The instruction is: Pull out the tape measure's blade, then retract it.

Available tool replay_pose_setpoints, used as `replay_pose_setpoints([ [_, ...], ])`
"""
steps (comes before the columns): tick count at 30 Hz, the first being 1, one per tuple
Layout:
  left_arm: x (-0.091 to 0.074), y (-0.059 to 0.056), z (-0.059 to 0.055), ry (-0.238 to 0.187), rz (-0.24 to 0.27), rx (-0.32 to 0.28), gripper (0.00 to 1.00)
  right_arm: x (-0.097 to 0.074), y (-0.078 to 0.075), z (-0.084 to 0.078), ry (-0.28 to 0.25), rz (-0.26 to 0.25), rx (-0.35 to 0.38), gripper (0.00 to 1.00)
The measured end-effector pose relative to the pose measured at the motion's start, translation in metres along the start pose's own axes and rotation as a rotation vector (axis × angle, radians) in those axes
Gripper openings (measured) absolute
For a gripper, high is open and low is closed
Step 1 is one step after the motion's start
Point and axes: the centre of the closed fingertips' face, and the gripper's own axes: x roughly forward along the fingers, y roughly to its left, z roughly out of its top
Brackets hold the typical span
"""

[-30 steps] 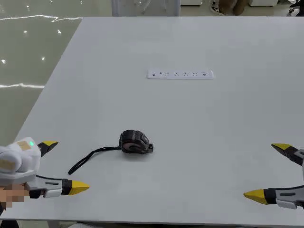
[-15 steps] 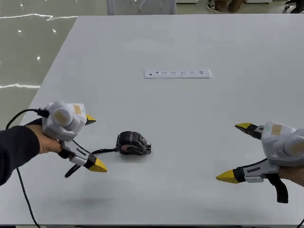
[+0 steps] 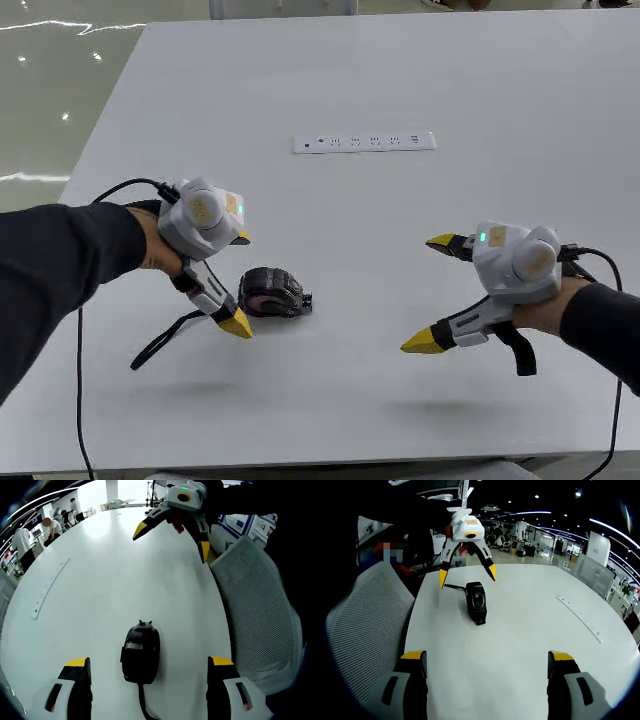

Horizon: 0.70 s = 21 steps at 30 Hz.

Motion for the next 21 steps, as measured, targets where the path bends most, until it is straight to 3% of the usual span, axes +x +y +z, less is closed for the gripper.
replay_pose_setpoints([
  [4, 0.011, 0.007, -0.009, 0.093, -0.011, 0.037, 0.92, 0.021, -0.003, 0.016, -0.024, 0.022, 0.016, 0.96],
  [6, 0.015, 0.007, -0.015, 0.133, -0.025, 0.033, 0.88, 0.034, 0.003, 0.026, -0.06, 0.072, 0.078, 0.97],
  [9, 0.019, 0.007, -0.012, 0.125, -0.022, 0.042, 0.79, 0.049, 0.005, 0.029, -0.024, 0.092, 0.033, 0.95],
  [14, 0.029, 0.003, -0.015, 0.166, -0.029, 0.069, 0.46, 0.075, 0.012, 0.034, 0.026, 0.125, -0.054, 0.85],
  [18, 0.034, 0.014, -0.015, 0.174, 0.028, 0.099, 0.37, 0.091, 0.015, 0.032, 0.062, 0.146, -0.072, 0.79],
  [21, 0.035, 0.014, -0.016, 0.157, 0.028, 0.115, 0.34, 0.1, 0.017, 0.029, 0.089, 0.161, -0.045, 0.71],
])
